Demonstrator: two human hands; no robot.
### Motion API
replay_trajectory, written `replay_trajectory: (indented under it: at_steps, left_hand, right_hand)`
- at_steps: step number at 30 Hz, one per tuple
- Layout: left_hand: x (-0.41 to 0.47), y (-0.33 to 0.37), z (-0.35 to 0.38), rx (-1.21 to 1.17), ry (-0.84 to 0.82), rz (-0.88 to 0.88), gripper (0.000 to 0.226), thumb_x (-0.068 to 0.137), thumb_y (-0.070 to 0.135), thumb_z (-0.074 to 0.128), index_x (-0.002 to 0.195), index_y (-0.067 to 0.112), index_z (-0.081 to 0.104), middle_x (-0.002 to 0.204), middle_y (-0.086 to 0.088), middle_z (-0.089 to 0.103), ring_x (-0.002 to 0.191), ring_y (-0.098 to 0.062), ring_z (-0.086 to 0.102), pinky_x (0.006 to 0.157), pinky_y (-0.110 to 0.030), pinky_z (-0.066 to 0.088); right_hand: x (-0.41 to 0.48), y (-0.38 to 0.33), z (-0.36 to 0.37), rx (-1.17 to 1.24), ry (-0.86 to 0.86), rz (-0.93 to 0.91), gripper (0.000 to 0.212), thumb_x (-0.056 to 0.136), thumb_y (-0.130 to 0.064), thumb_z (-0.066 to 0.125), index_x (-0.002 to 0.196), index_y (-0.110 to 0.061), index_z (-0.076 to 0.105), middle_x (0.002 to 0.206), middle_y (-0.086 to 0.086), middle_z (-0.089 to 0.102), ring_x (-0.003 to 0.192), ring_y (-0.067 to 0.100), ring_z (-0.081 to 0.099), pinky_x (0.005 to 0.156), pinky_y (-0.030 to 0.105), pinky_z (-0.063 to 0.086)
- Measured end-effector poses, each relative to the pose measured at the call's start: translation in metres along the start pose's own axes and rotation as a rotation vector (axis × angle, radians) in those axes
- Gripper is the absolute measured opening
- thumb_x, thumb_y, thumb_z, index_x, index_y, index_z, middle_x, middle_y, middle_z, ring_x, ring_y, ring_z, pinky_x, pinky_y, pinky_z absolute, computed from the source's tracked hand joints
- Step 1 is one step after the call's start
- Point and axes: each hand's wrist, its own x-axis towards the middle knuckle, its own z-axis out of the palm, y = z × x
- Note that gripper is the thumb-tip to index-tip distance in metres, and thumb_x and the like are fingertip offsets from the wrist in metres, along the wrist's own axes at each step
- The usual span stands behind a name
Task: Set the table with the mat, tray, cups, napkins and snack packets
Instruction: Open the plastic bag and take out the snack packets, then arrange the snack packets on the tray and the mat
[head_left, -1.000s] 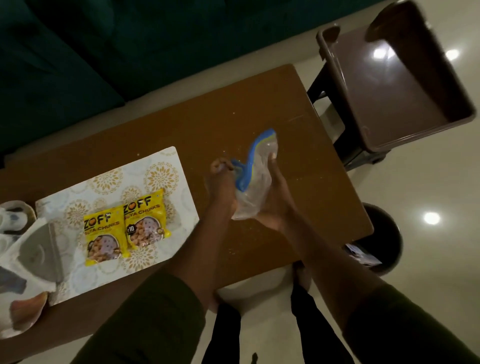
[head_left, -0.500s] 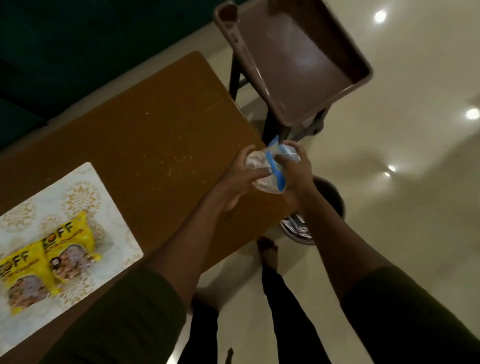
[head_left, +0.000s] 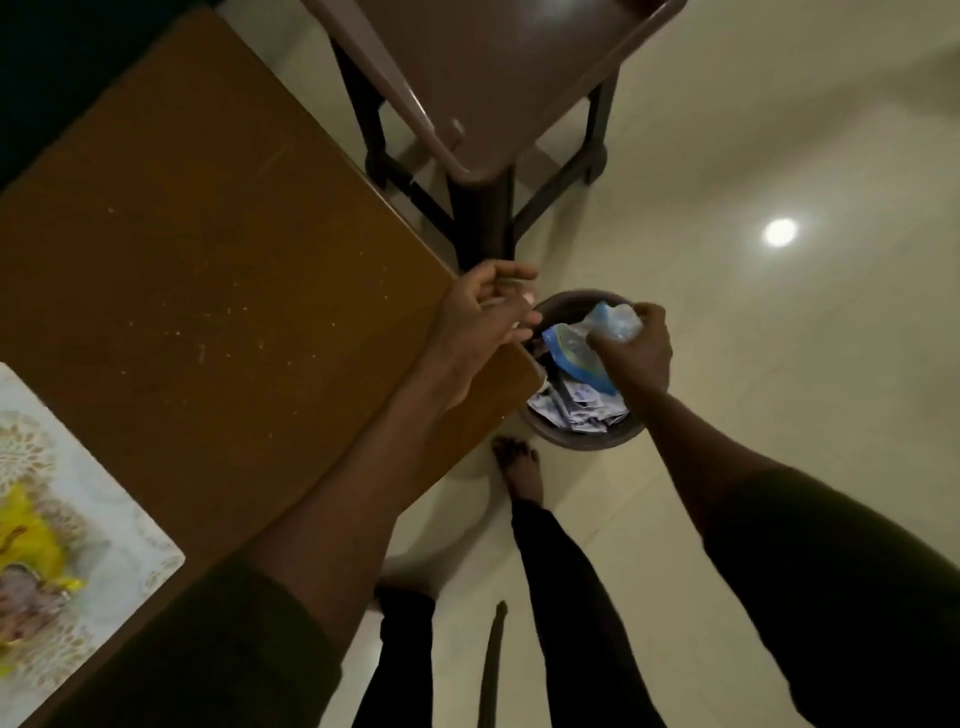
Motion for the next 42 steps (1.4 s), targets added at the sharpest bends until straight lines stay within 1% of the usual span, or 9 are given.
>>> replay_trajectory:
  at_steps: [3, 5, 9, 13, 20, 26, 32, 35, 42]
  left_hand:
    - [0.007, -0.010, -0.004, 0.011, 0.003, 0.039, 0.021, 0.094, 0.010, 0.059, 0.113, 0.015, 0.061, 0.115, -0.016, 0.065, 0.089, -0.020, 0.068, 0.081, -0.034, 0.060]
    - [0.009, -0.015, -0.005, -0.007, 0.036, 0.042, 0.019, 0.093, 0.008, 0.058, 0.111, 0.016, 0.061, 0.111, -0.018, 0.065, 0.082, -0.017, 0.067, 0.075, -0.031, 0.060]
    - [0.006, -0.023, -0.012, -0.010, 0.169, 0.010, 0.021, 0.093, 0.008, 0.057, 0.113, 0.015, 0.063, 0.097, -0.011, 0.068, 0.075, -0.013, 0.065, 0.071, -0.030, 0.058]
    - [-0.005, -0.022, -0.031, -0.008, 0.286, -0.029, 0.020, 0.094, 0.011, 0.056, 0.109, 0.024, 0.063, 0.107, -0.010, 0.069, 0.081, -0.013, 0.063, 0.070, -0.026, 0.055]
    - [-0.038, -0.024, -0.086, -0.078, 0.410, -0.080, 0.018, 0.093, 0.016, 0.057, 0.099, 0.031, 0.064, 0.105, -0.003, 0.069, 0.076, -0.011, 0.064, 0.068, -0.028, 0.052]
    - [-0.077, -0.038, -0.151, -0.131, 0.502, -0.091, 0.018, 0.094, 0.018, 0.056, 0.091, 0.035, 0.061, 0.104, -0.001, 0.067, 0.076, -0.013, 0.064, 0.066, -0.030, 0.051]
    - [-0.137, -0.075, -0.229, -0.149, 0.634, -0.081, 0.014, 0.094, 0.018, 0.057, 0.102, 0.029, 0.062, 0.100, 0.004, 0.067, 0.075, -0.011, 0.065, 0.067, -0.031, 0.054]
    - [-0.173, -0.100, -0.267, -0.129, 0.724, -0.067, 0.014, 0.092, 0.016, 0.059, 0.101, 0.026, 0.064, 0.091, 0.005, 0.067, 0.072, -0.013, 0.067, 0.064, -0.030, 0.054]
    - [-0.256, -0.156, -0.348, -0.094, 0.904, -0.097, 0.022, 0.087, 0.010, 0.053, 0.099, 0.021, 0.067, 0.091, -0.004, 0.070, 0.083, -0.026, 0.069, 0.066, -0.040, 0.054]
  right_hand:
    - [0.014, 0.016, 0.020, -0.048, -0.075, 0.048, 0.083, 0.062, -0.030, 0.087, 0.133, -0.016, 0.046, 0.132, 0.003, 0.055, 0.123, 0.020, 0.052, 0.105, 0.036, 0.043]
    - [0.018, 0.019, 0.021, -0.082, -0.071, 0.055, 0.075, 0.067, -0.020, 0.082, 0.134, -0.016, 0.047, 0.133, 0.005, 0.056, 0.125, 0.022, 0.052, 0.109, 0.039, 0.041]
    - [0.019, 0.000, 0.004, -0.156, -0.041, 0.054, 0.045, 0.079, -0.013, 0.062, 0.123, -0.010, 0.058, 0.123, 0.012, 0.062, 0.116, 0.028, 0.058, 0.099, 0.033, 0.046]
    - [0.015, -0.058, -0.001, -0.169, -0.007, -0.060, 0.035, 0.083, -0.012, 0.055, 0.117, -0.012, 0.062, 0.120, 0.008, 0.065, 0.110, 0.024, 0.060, 0.090, 0.027, 0.045]
    - [-0.036, -0.166, 0.035, -0.056, 0.037, -0.468, 0.021, 0.087, -0.009, 0.053, 0.107, -0.010, 0.061, 0.109, 0.005, 0.063, 0.090, 0.019, 0.060, 0.075, 0.021, 0.040]
    - [-0.099, -0.198, 0.090, -0.239, -0.203, -0.682, 0.026, 0.087, -0.007, 0.050, 0.111, -0.013, 0.056, 0.114, 0.006, 0.057, 0.090, 0.018, 0.053, 0.074, 0.028, 0.039]
    - [-0.174, -0.222, 0.161, -0.406, -0.408, -0.772, 0.029, 0.088, -0.008, 0.053, 0.116, -0.016, 0.054, 0.119, 0.004, 0.056, 0.088, 0.016, 0.054, 0.073, 0.034, 0.046]
    - [-0.218, -0.231, 0.202, -0.450, -0.512, -0.818, 0.031, 0.088, -0.006, 0.056, 0.118, -0.016, 0.055, 0.121, 0.004, 0.056, 0.101, 0.022, 0.058, 0.086, 0.043, 0.054]
    - [-0.332, -0.224, 0.283, -0.521, -0.610, -0.972, 0.035, 0.087, -0.004, 0.053, 0.121, -0.014, 0.056, 0.126, 0.007, 0.056, 0.107, 0.023, 0.059, 0.081, 0.032, 0.051]
